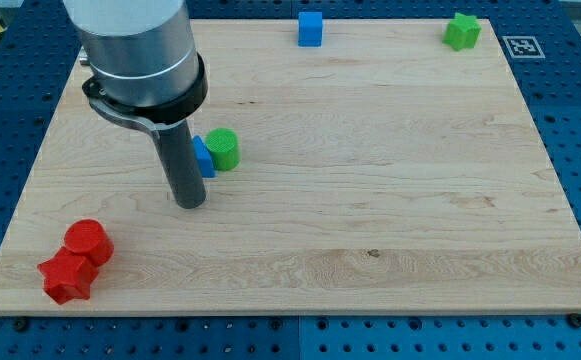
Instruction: Push the blue triangle to the right center
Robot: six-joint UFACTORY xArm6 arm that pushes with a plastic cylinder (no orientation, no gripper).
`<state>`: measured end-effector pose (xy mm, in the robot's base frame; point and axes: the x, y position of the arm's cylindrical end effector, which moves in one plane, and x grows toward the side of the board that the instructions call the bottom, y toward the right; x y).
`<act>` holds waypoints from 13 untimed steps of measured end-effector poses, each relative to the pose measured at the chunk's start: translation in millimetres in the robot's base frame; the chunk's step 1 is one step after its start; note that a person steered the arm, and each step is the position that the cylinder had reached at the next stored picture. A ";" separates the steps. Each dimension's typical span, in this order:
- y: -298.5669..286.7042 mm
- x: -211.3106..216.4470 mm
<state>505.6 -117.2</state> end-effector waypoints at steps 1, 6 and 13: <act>-46.9 -10.1; 30.0 -53.6; 48.1 18.3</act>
<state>523.9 -69.0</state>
